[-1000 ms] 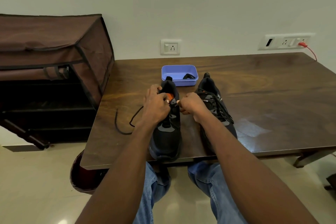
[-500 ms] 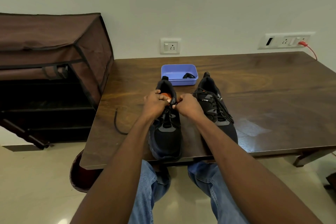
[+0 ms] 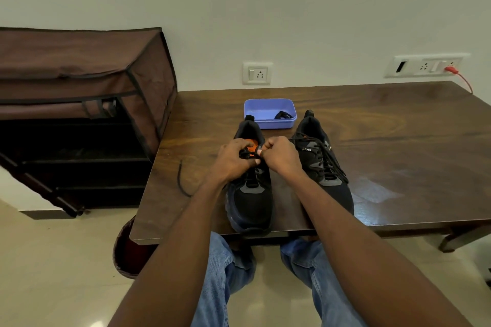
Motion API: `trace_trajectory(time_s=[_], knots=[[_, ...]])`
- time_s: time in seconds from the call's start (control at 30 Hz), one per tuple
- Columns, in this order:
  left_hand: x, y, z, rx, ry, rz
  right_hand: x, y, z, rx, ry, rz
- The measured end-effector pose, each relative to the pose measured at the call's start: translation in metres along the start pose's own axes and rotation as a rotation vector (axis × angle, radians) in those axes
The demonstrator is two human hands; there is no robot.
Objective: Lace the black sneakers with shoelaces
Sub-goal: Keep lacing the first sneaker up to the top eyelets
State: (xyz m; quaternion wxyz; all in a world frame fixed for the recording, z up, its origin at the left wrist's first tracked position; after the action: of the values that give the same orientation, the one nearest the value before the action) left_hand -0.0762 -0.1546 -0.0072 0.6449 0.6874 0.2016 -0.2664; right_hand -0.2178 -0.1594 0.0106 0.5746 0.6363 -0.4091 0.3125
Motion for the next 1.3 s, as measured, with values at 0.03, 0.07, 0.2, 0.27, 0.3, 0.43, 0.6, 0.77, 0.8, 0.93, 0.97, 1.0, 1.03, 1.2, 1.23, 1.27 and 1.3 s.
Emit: trace_trajectory(time_s=[0.03,0.07,0.2,0.27,0.3,0.43,0.6,0.77,0.8,0.93,0.97,1.0,1.03,1.2,1.23,1.27,1.3], knots=[[0.002,0.000,0.000,-0.009,0.018,-0.013,0.000,0.000,-0.001,-0.011,0.006,-0.010],[0.005,0.001,-0.001,-0.021,0.044,-0.040,0.000,-0.001,-0.001,-0.016,0.006,-0.022],[0.011,0.001,-0.002,-0.046,0.130,-0.099,0.003,0.017,0.003,-0.071,-0.014,-0.083],[0.012,0.002,-0.004,-0.039,0.161,-0.102,0.001,0.052,0.007,-0.250,-0.015,-0.075],[0.012,0.003,-0.005,-0.041,0.164,-0.097,-0.003,0.074,0.006,-0.377,-0.033,-0.037],[0.008,0.006,-0.008,-0.043,0.155,-0.103,-0.019,0.130,-0.010,-0.732,-0.114,-0.050],[0.006,0.005,-0.012,-0.030,0.173,-0.122,0.013,0.082,-0.011,-0.511,0.169,-0.461],[0.001,0.005,-0.014,-0.039,0.135,-0.088,0.027,0.000,-0.013,0.047,0.336,-0.511],[0.000,0.005,-0.014,-0.037,0.136,-0.085,0.025,-0.004,-0.012,0.106,0.279,-0.477],[0.004,0.006,-0.015,-0.028,0.172,-0.112,0.014,0.028,-0.004,-0.018,0.110,-0.405],[0.003,0.008,-0.016,-0.027,0.170,-0.106,0.011,0.049,-0.003,-0.160,0.081,-0.419],[0.003,0.008,-0.016,-0.029,0.165,-0.095,0.007,0.072,-0.002,-0.328,0.054,-0.427],[0.002,0.009,-0.016,-0.031,0.161,-0.084,0.003,0.094,-0.004,-0.480,0.025,-0.425],[0.000,0.009,-0.016,-0.033,0.135,-0.037,0.005,0.107,-0.011,-0.626,0.013,-0.594],[0.001,0.009,-0.016,-0.039,0.131,-0.034,0.014,0.093,-0.011,-0.568,0.104,-0.623],[0.000,0.011,-0.016,-0.051,0.120,-0.021,0.023,0.074,-0.010,-0.478,0.207,-0.615],[-0.001,0.013,-0.018,-0.058,0.113,-0.004,0.029,0.055,-0.009,-0.359,0.290,-0.567]])
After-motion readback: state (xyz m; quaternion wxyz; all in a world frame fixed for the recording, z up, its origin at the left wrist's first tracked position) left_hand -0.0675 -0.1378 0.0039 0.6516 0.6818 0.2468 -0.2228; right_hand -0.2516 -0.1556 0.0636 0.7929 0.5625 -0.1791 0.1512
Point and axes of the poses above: each hand's wrist, its own z-axis towards the middle knuckle, its own y-axis out of the back of the hand, x = y × z, the point moved 7 cm from there along z, towards the middle knuckle, and after that the axes turned 12 degrees about z, right-handed, at the moved point
